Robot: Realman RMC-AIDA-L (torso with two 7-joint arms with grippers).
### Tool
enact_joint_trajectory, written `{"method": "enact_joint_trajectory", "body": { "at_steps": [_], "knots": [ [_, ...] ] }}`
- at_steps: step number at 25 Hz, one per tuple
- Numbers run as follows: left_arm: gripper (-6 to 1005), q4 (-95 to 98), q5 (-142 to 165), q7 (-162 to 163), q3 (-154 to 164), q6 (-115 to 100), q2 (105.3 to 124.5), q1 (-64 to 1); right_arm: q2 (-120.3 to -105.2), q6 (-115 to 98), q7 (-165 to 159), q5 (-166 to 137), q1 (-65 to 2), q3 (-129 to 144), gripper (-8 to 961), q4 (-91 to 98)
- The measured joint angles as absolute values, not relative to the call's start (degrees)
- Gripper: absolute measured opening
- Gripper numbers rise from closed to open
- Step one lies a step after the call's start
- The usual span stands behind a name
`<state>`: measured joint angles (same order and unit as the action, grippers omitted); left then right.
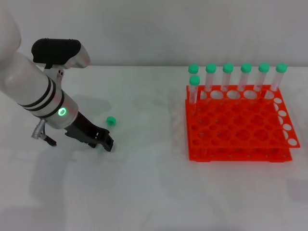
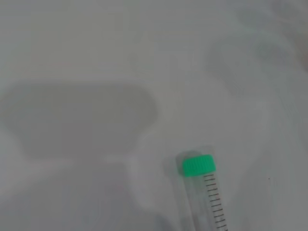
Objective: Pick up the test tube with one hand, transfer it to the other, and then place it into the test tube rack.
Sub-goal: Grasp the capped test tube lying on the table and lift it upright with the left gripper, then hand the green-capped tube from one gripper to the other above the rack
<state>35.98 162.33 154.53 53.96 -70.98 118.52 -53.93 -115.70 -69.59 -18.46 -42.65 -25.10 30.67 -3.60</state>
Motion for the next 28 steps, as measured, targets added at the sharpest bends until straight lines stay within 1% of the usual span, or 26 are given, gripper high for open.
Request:
{"method": "enact_joint_trajectory", "body": {
  "at_steps": [6, 11, 14, 23, 25, 28],
  "knots": [
    [460, 35.8, 162.3, 154.3, 54.0, -71.1, 118.57, -54.3, -115.65, -69.5, -18.5, -42.6, -24.8, 30.7, 838, -3.5],
    [319, 35.1, 162.2, 154.3, 54.2, -71.1, 118.64, -54.8, -115.54, -69.5, -18.5, -42.4, -24.6, 30.7, 838, -3.5],
    [192, 34.8, 162.1, 154.2, 54.3, -71.1, 118.65, -55.0, -115.54, -69.4, -18.5, -42.4, -24.5, 30.7, 838, -3.1],
    [196, 37.7, 159.9, 151.5, 53.6, -67.4, 118.84, -53.0, -115.58, -69.1, -18.5, -42.4, -24.1, 30.7, 838, -2.3],
    [197, 39.3, 155.9, 149.0, 53.6, -64.2, 118.86, -51.3, -115.58, -69.1, -18.5, -42.3, -24.0, 30.6, 838, -2.1],
    [198, 42.0, 145.2, 141.1, 53.6, -57.6, 118.95, -46.8, -115.6, -69.2, -18.5, -42.3, -23.9, 30.6, 838, -2.1]
  ]
}}
